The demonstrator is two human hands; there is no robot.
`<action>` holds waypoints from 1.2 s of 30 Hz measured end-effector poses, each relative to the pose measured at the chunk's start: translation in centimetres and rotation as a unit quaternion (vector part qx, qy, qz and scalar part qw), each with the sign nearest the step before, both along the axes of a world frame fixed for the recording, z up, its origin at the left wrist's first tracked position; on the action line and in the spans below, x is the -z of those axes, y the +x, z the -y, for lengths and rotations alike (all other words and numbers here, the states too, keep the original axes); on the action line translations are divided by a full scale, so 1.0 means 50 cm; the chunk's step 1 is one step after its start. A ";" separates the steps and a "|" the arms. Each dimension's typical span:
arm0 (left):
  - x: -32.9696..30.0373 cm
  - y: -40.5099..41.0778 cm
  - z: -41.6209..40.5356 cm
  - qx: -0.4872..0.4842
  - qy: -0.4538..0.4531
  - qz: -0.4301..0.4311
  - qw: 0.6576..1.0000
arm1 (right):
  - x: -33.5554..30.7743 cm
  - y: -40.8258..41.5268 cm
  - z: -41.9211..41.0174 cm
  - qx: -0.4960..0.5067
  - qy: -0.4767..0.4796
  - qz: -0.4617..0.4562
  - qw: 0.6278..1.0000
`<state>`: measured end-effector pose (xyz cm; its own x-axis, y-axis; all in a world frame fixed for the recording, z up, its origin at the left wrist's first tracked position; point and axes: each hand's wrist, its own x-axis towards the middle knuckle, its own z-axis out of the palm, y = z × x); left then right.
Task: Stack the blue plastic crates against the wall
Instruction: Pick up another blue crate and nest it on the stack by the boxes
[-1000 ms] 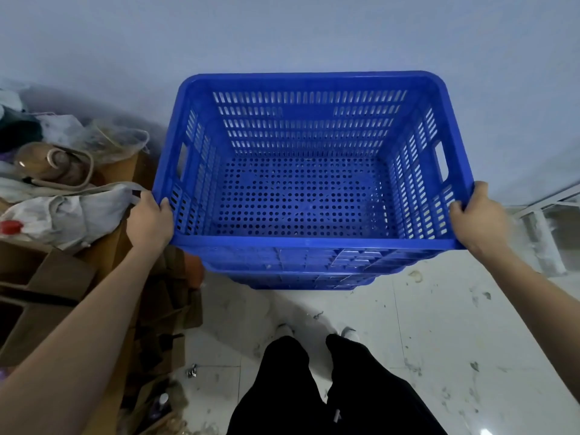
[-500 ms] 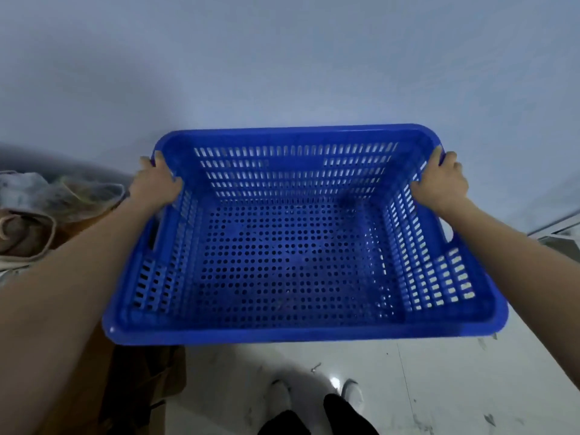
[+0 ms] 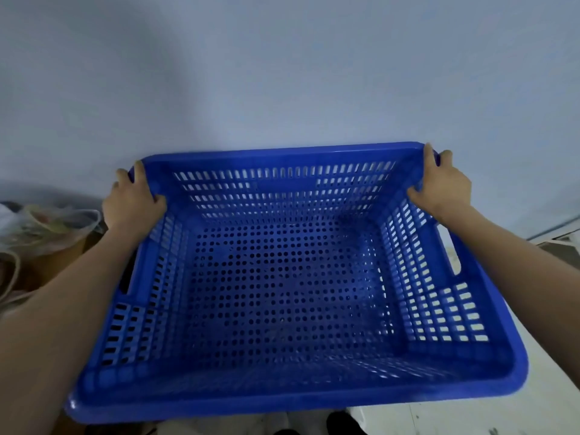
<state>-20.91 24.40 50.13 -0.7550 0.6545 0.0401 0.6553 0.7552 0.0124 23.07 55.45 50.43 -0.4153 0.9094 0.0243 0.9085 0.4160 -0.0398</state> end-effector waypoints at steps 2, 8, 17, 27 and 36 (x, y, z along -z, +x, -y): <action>-0.006 0.004 -0.006 -0.015 -0.019 0.023 0.999 | -0.001 -0.004 0.006 0.011 -0.010 0.019 1.000; -0.037 0.078 -0.097 0.072 -0.061 -0.008 0.996 | -0.014 -0.111 0.069 -0.063 0.021 0.059 0.996; -0.023 0.177 -0.179 0.143 -0.048 0.012 0.988 | -0.007 -0.202 0.100 -0.092 -0.028 0.065 0.993; -0.077 0.161 0.031 0.112 -0.016 0.070 0.991 | -0.069 -0.002 0.171 -0.106 -0.090 0.005 0.990; 0.038 0.161 0.399 0.161 0.019 0.029 0.986 | 0.026 0.308 0.344 -0.176 0.026 -0.071 0.981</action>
